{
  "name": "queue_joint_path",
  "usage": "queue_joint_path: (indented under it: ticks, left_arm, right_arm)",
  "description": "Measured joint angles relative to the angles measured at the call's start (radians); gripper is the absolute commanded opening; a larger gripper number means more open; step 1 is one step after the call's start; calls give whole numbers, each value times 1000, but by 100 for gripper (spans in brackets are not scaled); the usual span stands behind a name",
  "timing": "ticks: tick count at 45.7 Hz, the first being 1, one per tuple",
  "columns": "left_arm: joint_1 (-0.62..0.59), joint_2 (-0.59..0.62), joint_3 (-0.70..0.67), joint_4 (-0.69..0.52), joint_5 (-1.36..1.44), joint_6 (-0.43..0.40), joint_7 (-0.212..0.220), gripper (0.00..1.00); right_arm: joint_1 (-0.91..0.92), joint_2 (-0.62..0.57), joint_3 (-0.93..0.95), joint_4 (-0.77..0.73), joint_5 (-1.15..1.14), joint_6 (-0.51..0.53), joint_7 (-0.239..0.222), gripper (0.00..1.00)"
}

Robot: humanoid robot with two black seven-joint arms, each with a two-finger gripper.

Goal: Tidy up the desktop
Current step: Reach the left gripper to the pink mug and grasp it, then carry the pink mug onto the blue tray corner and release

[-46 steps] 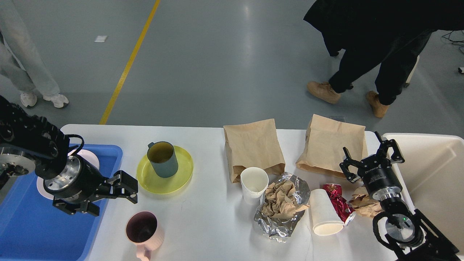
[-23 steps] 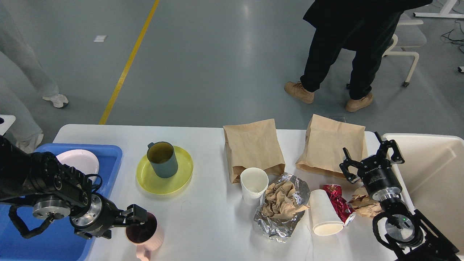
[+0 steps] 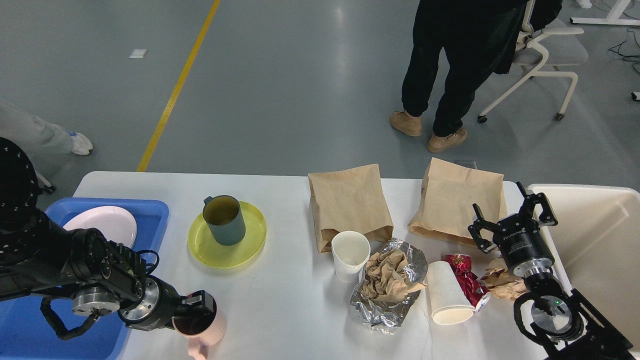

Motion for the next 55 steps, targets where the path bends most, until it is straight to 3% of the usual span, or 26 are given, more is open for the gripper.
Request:
queue_joint_path:
  ticks: [8, 17, 24, 41, 46, 55]
  left_arm:
    - [12, 1, 0, 2, 20, 19, 11, 30]
    - [26, 0, -8, 16, 25, 19, 89, 0]
    - [26, 0, -8, 16, 24, 8, 136, 0]
    - [10, 10, -9, 12, 23, -9, 136, 0]
    - [-56, 28, 5, -14, 22, -93, 126, 0]
    - [-355, 95, 86, -146, 24, -304, 121, 0]
  right_arm:
    - [1, 0, 0, 0, 0, 0, 0, 100]
    - [1, 0, 0, 0, 0, 0, 0, 100]
    - [0, 0, 0, 0, -1, -1, 0, 100]
    - [0, 0, 0, 0, 0, -1, 0, 100]
    - [1, 0, 0, 0, 0, -1, 0, 100]
    - [1, 0, 0, 0, 0, 0, 0, 100]
